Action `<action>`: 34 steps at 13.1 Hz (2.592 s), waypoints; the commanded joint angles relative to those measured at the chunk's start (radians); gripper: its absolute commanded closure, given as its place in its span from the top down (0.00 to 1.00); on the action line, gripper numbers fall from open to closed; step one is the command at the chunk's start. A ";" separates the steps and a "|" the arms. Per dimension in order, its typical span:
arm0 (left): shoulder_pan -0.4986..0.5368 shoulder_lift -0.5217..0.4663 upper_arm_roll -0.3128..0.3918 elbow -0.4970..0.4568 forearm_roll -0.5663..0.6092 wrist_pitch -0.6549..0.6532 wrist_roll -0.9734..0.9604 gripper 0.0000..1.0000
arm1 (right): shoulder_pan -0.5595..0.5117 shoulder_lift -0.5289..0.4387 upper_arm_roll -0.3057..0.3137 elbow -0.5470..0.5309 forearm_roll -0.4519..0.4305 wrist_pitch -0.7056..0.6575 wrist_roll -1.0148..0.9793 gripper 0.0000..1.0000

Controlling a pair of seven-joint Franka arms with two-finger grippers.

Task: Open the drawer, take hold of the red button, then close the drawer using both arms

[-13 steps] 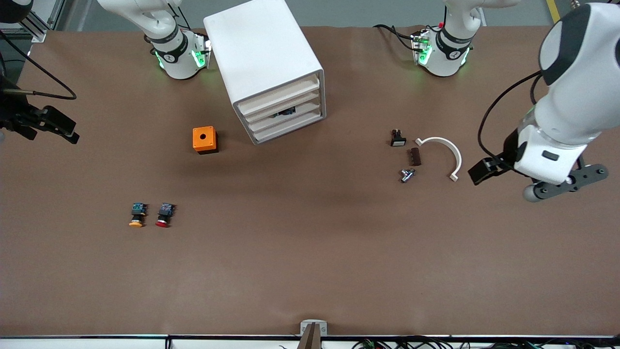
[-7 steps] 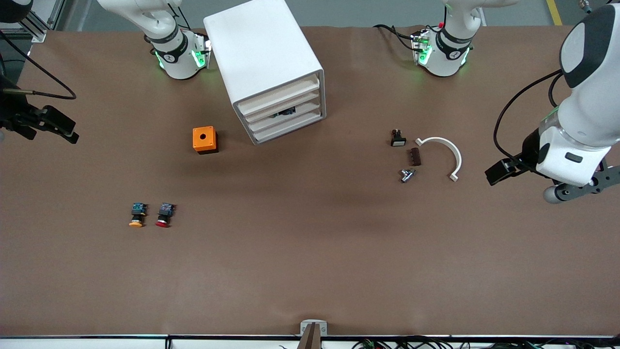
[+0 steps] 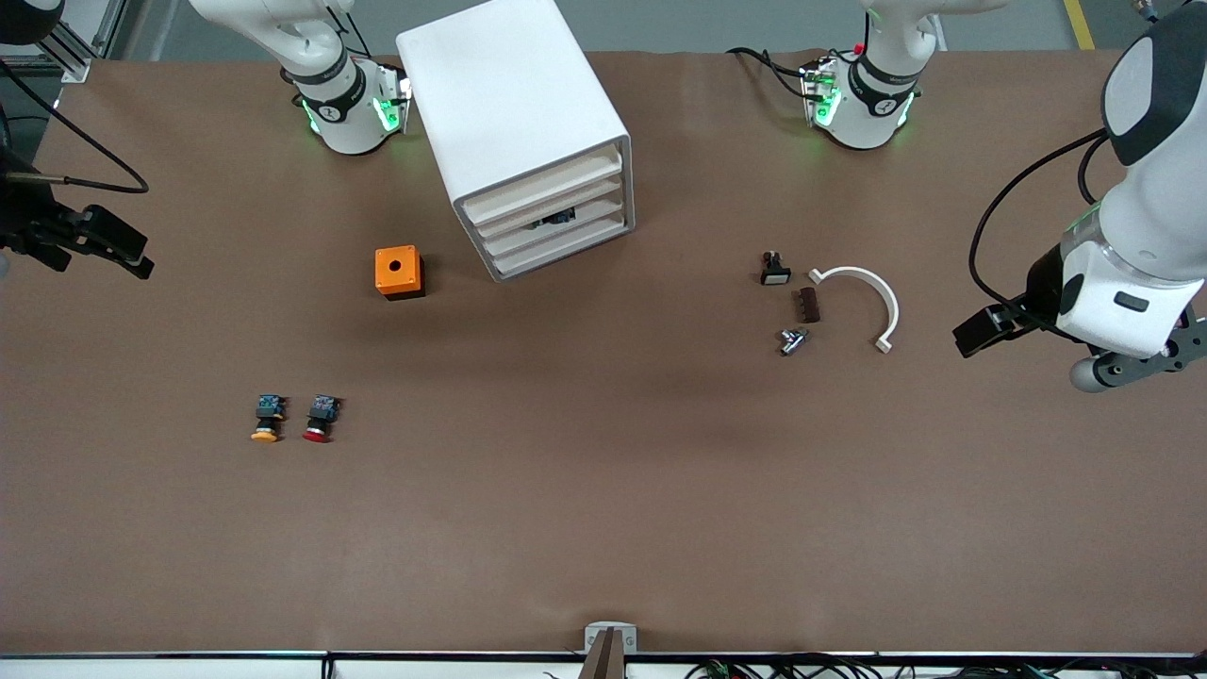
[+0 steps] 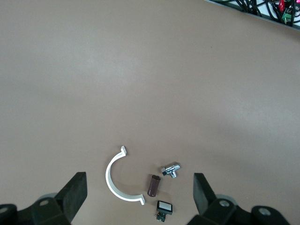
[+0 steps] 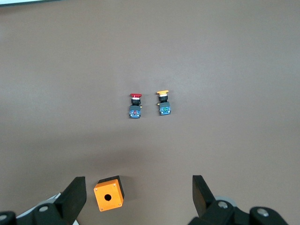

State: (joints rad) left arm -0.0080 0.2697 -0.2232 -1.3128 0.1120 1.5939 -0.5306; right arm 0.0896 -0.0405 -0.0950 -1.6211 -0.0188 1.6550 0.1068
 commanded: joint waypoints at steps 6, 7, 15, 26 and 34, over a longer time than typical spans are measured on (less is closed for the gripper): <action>0.063 -0.058 -0.010 -0.016 -0.006 -0.055 0.165 1.00 | -0.002 -0.030 0.004 -0.013 -0.020 -0.015 0.002 1.00; 0.080 -0.070 -0.010 -0.017 -0.017 -0.063 0.200 1.00 | -0.002 -0.030 0.004 -0.016 -0.020 -0.015 0.002 1.00; 0.103 -0.203 0.028 -0.130 -0.098 -0.126 0.294 1.00 | -0.002 -0.033 0.006 -0.029 -0.020 -0.021 0.004 1.00; 0.039 -0.336 0.113 -0.273 -0.112 -0.095 0.327 1.00 | -0.001 -0.039 0.006 -0.040 -0.020 -0.017 0.016 1.00; 0.019 -0.340 0.143 -0.281 -0.100 -0.092 0.405 1.00 | -0.001 -0.041 0.006 -0.040 -0.018 -0.020 0.017 1.00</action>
State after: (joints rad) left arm 0.0254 -0.0431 -0.0874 -1.5708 0.0129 1.4893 -0.1434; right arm 0.0896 -0.0527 -0.0949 -1.6385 -0.0198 1.6347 0.1074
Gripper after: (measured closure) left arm 0.000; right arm 0.000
